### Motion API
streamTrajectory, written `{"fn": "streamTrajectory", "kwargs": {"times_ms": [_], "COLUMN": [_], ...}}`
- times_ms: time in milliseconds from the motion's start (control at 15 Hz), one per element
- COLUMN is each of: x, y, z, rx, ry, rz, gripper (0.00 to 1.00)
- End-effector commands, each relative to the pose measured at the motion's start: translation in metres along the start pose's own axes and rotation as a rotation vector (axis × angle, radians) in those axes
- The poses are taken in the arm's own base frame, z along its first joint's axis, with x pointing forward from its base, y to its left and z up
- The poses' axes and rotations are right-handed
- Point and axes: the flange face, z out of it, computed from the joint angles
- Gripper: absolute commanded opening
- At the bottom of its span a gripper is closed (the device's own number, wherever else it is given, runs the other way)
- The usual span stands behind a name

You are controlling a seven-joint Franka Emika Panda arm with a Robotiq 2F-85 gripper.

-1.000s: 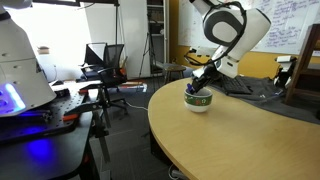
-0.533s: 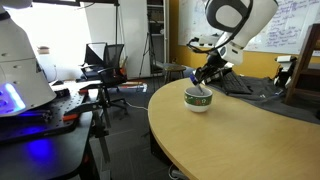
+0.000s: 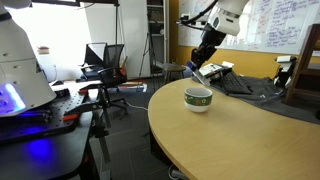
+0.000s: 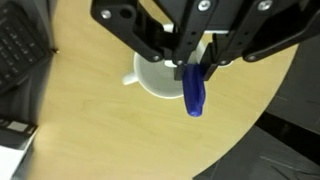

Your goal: Put the marker on the table

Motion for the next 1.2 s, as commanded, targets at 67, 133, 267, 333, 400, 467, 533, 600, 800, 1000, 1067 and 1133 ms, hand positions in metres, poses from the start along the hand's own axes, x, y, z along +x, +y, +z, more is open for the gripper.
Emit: {"fn": "streamTrajectory", "kwargs": {"times_ms": [67, 133, 267, 333, 400, 467, 533, 600, 800, 1000, 1067, 1133], "x": [0.001, 0.006, 0.019, 0.026, 0.034, 0.04, 0.048, 0.054, 0.071, 0.072, 0.075, 0.077], "y": [0.019, 0.022, 0.034, 0.041, 0.05, 0.057, 0.066, 0.072, 0.083, 0.089, 0.094, 0.097], "z": [0.006, 0.01, 0.013, 0.014, 0.013, 0.013, 0.013, 0.014, 0.029, 0.061, 0.072, 0.081], "rx": [0.053, 0.058, 0.071, 0.072, 0.071, 0.07, 0.067, 0.063, 0.018, -0.043, -0.047, -0.051], "ry": [0.147, 0.172, 0.218, 0.238, 0.256, 0.273, 0.289, 0.301, 0.311, 0.319, 0.324, 0.327], "rz": [0.194, 0.241, 0.341, 0.393, 0.446, 0.499, 0.554, 0.611, 0.784, 0.946, 1.004, 1.063], "gripper": [0.06, 0.06, 0.06, 0.06, 0.06, 0.06, 0.06, 0.06, 0.06, 0.06, 0.06, 0.06]}}
